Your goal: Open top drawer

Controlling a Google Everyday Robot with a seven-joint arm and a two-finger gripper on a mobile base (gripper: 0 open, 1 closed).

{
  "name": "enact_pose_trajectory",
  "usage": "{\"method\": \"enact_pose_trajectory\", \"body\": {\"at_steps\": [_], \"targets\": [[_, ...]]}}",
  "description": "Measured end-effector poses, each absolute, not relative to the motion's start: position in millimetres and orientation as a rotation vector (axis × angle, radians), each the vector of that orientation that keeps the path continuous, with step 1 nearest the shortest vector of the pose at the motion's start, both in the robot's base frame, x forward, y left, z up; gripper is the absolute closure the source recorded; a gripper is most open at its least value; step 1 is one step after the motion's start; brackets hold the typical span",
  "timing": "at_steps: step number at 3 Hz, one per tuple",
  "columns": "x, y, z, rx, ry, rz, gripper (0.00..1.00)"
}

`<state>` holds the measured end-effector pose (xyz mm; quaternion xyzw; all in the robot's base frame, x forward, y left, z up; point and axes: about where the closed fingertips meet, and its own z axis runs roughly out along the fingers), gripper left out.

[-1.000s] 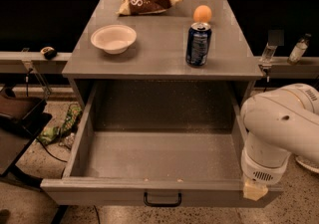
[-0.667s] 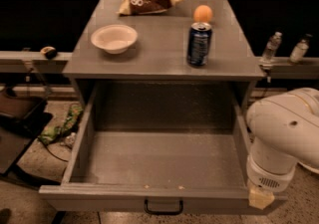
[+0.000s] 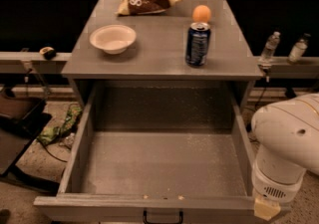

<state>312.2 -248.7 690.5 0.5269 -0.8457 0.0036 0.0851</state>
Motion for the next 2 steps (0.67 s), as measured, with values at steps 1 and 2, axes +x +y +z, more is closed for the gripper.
{"method": "enact_pose_trajectory", "body": {"at_steps": [1,2], "targets": [[312.2,-248.7,690.5,1.571,-2.522,0.011,0.84],[312.2,-248.7,690.5,1.571,-2.522,0.011,0.61]]}}
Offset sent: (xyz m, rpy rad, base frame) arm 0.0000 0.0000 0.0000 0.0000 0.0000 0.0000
